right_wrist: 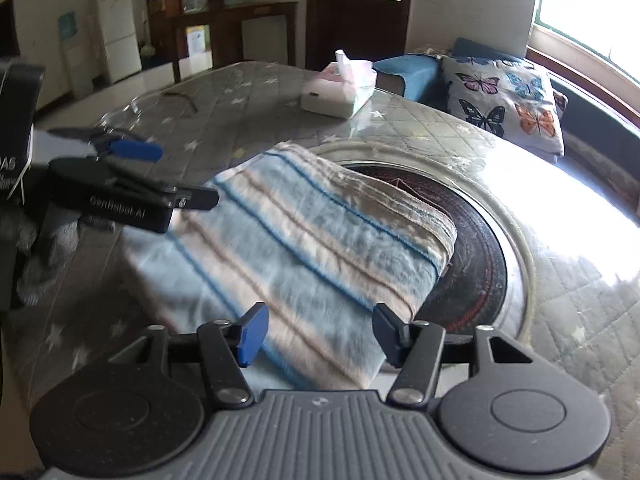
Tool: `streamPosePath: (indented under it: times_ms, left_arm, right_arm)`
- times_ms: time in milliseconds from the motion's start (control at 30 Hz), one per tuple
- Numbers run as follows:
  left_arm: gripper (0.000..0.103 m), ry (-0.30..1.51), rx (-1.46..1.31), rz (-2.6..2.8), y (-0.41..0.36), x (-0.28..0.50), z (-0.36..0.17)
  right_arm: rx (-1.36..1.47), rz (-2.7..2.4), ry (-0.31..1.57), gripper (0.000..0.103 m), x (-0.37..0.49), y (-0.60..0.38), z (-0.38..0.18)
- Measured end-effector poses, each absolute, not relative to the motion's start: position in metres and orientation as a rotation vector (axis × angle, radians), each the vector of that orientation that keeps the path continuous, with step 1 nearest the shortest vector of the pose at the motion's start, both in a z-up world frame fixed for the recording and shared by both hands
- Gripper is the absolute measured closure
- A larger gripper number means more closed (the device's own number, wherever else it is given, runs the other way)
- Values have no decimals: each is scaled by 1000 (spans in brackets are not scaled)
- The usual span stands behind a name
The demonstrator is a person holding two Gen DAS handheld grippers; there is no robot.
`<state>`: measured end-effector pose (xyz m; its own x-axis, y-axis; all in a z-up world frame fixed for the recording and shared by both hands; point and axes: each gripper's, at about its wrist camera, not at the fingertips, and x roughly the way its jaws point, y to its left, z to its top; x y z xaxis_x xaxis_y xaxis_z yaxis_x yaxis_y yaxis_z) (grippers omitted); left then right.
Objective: Fold towel
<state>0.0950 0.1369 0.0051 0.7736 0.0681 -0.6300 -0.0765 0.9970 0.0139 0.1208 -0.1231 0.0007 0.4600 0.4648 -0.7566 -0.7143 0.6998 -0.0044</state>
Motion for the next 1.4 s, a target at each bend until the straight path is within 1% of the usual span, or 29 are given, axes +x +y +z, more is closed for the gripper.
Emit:
streamPosePath:
  times_ms: [267, 733, 867, 1133, 1400]
  left_arm:
    - [0, 722, 1, 82, 145, 125, -3]
    - [0, 752, 61, 72, 140, 180, -5]
    - [0, 765, 45, 67, 141, 184, -8]
    - [0, 752, 46, 75, 143, 189, -5]
    - [0, 752, 41, 66, 145, 187, -10]
  right_arm:
    - [-261, 739, 833, 41, 154, -117, -14]
    - [-192, 701, 835, 40, 204, -114, -21]
    - [-161, 701, 860, 40, 216, -115, -26]
    - [-137, 744, 806, 40, 223, -105, -15]
    - [-164, 760, 819, 40, 231, -85, -28]
